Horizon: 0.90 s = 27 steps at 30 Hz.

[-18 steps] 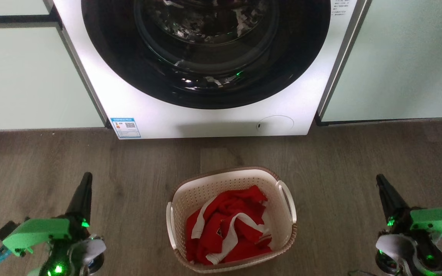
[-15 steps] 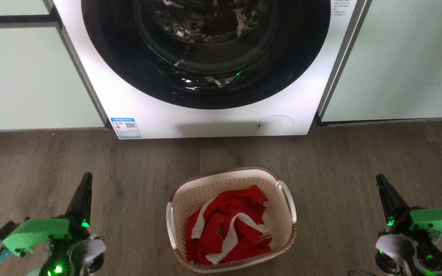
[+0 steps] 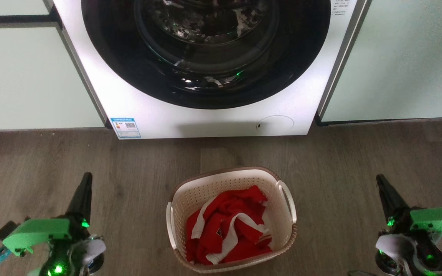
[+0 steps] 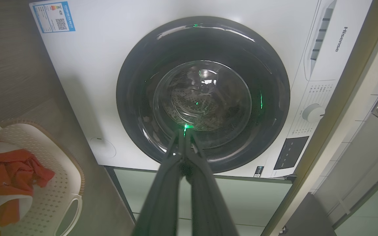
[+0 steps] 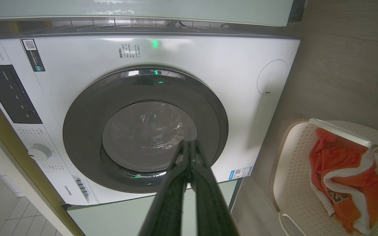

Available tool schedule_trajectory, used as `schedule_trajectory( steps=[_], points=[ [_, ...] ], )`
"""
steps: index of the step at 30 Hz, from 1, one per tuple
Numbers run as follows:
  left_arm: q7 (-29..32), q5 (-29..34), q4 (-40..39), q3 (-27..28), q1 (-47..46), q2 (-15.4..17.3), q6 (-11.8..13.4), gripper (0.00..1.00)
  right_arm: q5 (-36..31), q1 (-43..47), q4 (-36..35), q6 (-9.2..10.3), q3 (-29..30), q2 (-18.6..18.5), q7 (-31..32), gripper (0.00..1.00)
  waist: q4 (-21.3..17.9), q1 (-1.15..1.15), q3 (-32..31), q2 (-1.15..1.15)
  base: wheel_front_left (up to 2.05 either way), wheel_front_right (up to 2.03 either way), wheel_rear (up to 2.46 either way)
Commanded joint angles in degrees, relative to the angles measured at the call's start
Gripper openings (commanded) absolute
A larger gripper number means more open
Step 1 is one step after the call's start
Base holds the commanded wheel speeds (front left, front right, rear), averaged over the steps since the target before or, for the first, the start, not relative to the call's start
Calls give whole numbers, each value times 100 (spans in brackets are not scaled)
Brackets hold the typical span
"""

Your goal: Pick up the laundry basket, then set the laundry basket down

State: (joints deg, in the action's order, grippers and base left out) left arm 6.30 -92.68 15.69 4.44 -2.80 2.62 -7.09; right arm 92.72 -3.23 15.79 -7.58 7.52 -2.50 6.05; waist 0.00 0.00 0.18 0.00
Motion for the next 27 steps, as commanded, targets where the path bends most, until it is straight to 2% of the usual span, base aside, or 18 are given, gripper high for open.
schedule_trajectory(
  steps=[1,2,17,27],
  points=[
    [18,51,-166,207,-338,26,-40,0,-55,-296,-177,9,-101,-38,44,0,0,0,0,0,0,0,0],
    [-1,1,21,-5,3,0,5,100,2,1,15,-1,-4,2,-2,100,0,0,0,0,0,0,0],
    [-204,178,-105,-156,-66,33,1,100,-143,-37,-114,1,-138,-33,-158,100,10,0,4,0,0,0,0],
    [-401,827,-235,-279,-151,102,0,100,-713,-102,-188,2,-285,-158,-392,100,35,0,11,0,0,0,0]
  ],
)
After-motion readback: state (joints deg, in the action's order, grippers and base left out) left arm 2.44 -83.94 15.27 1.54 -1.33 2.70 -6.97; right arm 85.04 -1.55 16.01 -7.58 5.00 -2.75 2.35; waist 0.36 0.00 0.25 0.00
